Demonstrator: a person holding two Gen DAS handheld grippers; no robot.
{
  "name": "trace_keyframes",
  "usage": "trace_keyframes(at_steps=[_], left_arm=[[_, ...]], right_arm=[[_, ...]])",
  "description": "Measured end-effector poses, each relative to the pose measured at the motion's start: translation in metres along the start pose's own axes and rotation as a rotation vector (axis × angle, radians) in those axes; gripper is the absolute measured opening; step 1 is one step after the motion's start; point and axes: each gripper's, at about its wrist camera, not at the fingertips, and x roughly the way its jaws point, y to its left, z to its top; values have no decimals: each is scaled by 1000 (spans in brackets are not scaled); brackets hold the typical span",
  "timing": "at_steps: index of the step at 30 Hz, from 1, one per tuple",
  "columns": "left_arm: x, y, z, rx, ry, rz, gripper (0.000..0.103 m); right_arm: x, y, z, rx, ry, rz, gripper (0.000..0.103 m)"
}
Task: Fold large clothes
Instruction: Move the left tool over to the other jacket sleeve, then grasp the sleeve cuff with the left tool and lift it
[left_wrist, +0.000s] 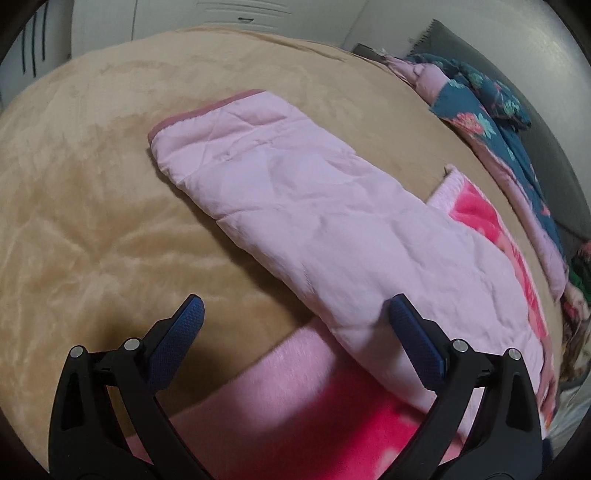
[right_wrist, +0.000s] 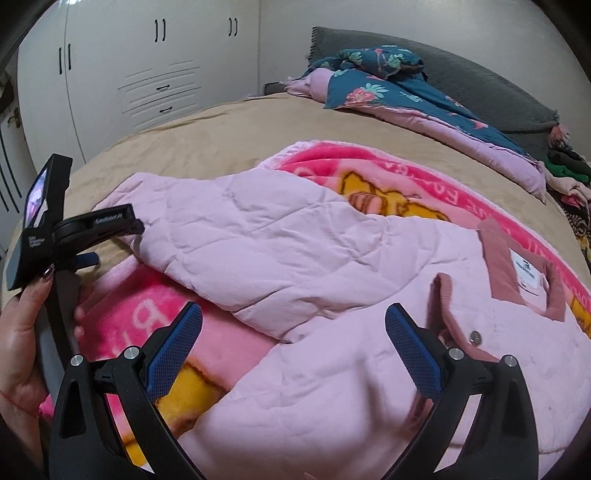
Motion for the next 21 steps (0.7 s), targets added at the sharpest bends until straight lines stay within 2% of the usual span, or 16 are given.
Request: trace_keyframes(at_steps=[7, 13, 21], left_arm=[[16, 13, 11, -75, -2, -34, 94], [25, 16, 25, -96, -44, -46, 94], [27, 36, 39, -162, -107, -158, 93]], right_arm=[[0, -13, -7, 42, 0, 14, 99], [-7, -24, -8, 61, -20, 1, 99], [-17, -38, -15, 123, -44, -25, 99]])
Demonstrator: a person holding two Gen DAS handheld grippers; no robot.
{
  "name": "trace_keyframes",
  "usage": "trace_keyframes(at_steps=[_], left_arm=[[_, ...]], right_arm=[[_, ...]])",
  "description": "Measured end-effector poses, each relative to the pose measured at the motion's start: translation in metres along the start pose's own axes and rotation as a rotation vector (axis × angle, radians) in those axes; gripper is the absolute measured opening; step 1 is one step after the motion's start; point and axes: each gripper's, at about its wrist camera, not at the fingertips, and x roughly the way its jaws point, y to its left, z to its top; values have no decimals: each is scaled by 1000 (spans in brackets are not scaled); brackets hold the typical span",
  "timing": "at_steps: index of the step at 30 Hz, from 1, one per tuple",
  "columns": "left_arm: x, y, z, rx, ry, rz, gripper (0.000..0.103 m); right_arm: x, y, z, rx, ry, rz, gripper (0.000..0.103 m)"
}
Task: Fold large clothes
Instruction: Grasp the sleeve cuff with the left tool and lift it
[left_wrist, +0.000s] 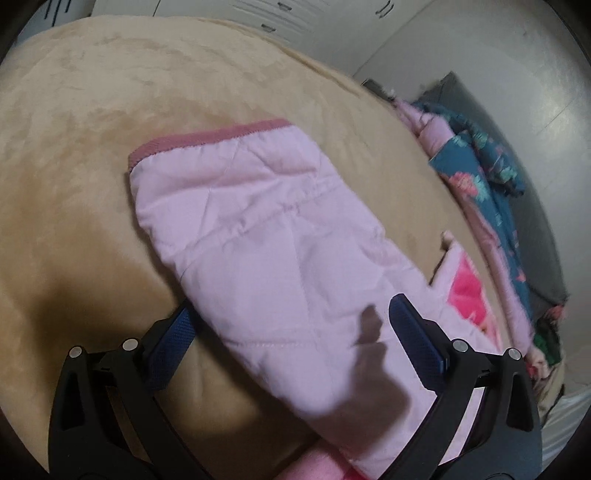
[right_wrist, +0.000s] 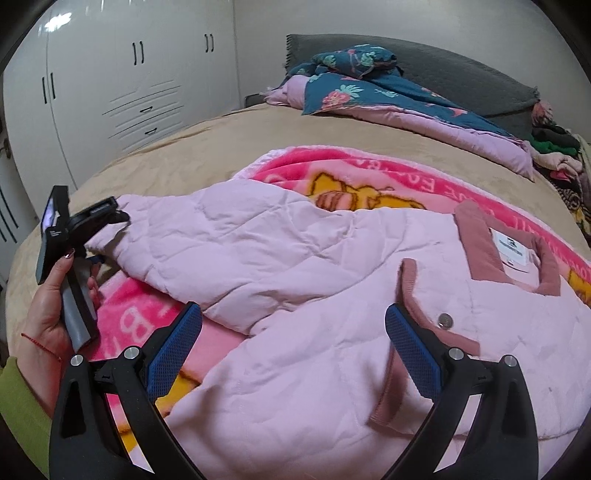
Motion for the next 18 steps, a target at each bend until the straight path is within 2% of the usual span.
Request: trace_keyframes(at_steps=[1, 2, 3, 4, 5, 6, 10, 18], left_arm=[[0, -1, 0, 7, -2, -15, 85], [0, -3, -1, 19, -2, -9, 71], [0, -6, -3, 33, -6, -1, 64], [-2, -6, -3, 36, -7, -25, 41], [-2, -7, -3, 31, -7, -48, 24], [-6, -10, -4, 40, -15, -80, 23], [-19, -28, -2, 119, -44, -89, 16], [-69, -50, 8, 186, -114, -114, 16]], right_arm=[[-1, -1, -2, 13, 0, 5, 99], [-3, -3, -5, 26, 0, 8, 98], [-5, -3, -6, 31, 0, 7, 98], [-7, -4, -9, 34, 1, 5, 98], [-10, -4, -12, 35, 0, 3, 98], [-13, -4, -15, 38, -1, -3, 98], [-30, -11, -22, 59, -19, -9, 98], [-57, -29, -28, 98, -41, -15, 98]])
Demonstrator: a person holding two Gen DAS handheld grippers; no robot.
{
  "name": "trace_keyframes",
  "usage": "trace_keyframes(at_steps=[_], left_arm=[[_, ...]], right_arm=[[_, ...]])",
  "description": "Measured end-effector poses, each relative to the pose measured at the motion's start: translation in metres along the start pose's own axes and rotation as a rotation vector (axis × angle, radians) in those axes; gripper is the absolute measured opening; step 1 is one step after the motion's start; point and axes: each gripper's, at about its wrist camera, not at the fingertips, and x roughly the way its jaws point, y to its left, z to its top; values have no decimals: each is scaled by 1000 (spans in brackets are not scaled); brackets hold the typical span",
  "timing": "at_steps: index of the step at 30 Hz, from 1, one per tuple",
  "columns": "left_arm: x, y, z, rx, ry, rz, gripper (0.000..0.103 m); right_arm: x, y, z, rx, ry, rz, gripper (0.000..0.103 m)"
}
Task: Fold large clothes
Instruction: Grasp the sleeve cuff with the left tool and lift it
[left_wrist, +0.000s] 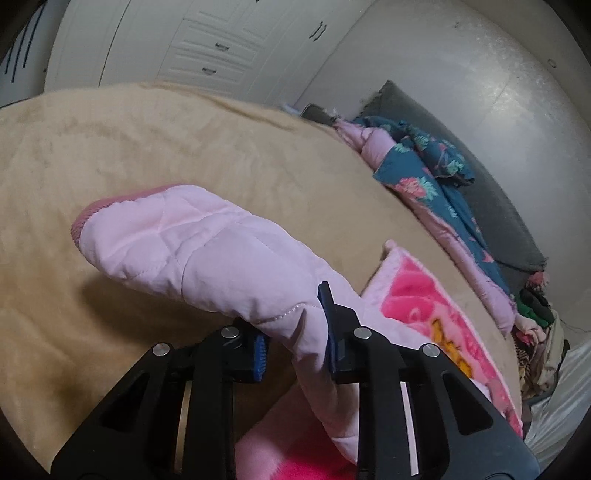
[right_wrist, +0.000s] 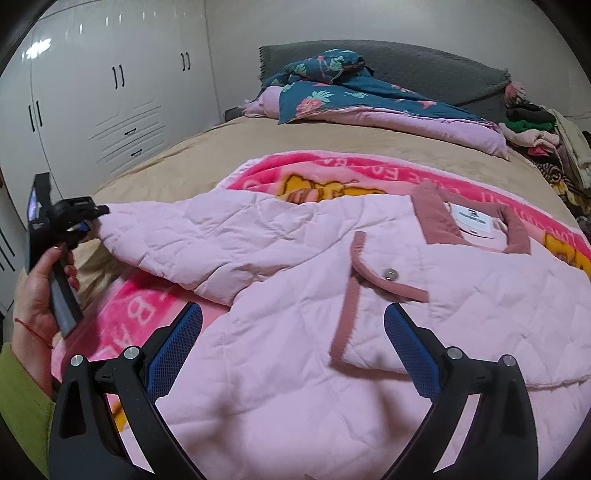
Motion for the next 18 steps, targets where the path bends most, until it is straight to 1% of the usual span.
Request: trace_keyframes(at_steps=[9, 15, 18], left_arm=[[-42, -35, 4, 81, -43, -35, 16], [-70, -63, 0, 118, -81, -93, 16], [-87, -84, -7, 160, -96, -125, 16]], right_arm=[[-33, -23, -6, 22, -34, -19, 98], [-53, -50, -15, 79, -49, -39, 98], [-64, -63, -20, 103, -58, -48, 98]])
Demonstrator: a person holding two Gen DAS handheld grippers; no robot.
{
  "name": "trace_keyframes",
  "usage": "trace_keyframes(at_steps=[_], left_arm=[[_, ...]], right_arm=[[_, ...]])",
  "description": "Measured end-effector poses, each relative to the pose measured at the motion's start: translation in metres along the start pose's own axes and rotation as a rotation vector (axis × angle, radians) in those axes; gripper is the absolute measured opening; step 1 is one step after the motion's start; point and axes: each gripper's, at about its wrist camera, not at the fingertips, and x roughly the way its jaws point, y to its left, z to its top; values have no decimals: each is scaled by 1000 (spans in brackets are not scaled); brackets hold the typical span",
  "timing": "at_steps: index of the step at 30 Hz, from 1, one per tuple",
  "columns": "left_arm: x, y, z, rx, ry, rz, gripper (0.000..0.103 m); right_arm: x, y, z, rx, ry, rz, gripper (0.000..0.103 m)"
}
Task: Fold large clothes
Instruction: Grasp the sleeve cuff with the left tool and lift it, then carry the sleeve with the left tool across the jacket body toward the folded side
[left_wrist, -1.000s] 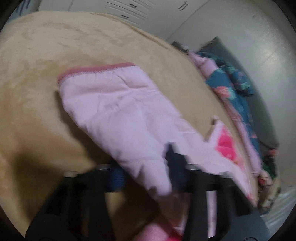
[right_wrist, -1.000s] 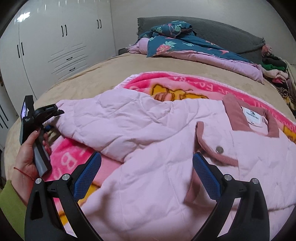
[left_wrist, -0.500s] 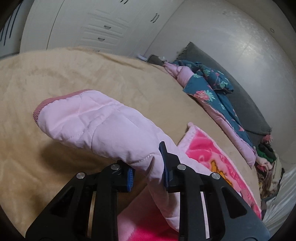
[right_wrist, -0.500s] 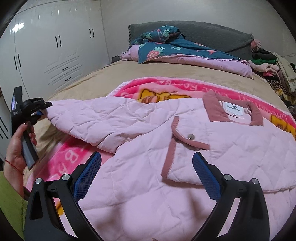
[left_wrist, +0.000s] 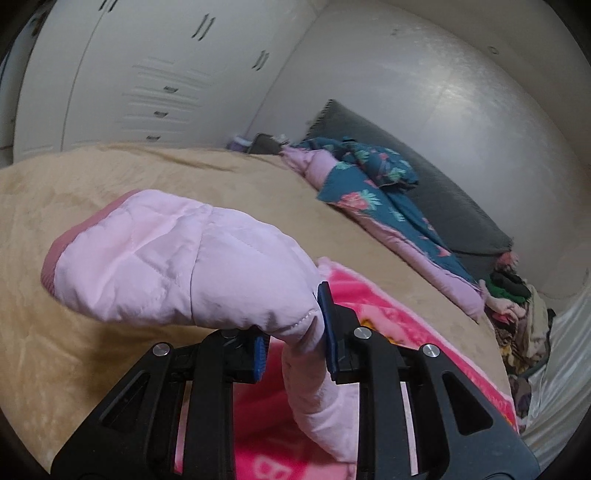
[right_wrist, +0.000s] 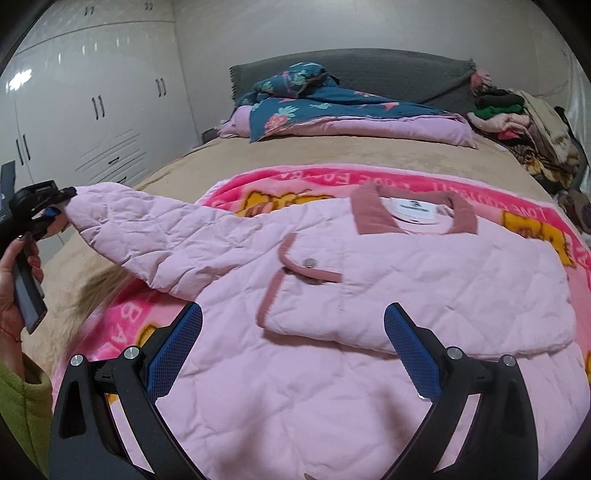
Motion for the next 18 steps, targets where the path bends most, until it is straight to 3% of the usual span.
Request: trace_keyframes(at_steps=[18], left_arm=[[-37, -85, -36, 158, -12, -143, 16]], right_arm=[[-54, -52, -16, 71, -57, -58, 98]])
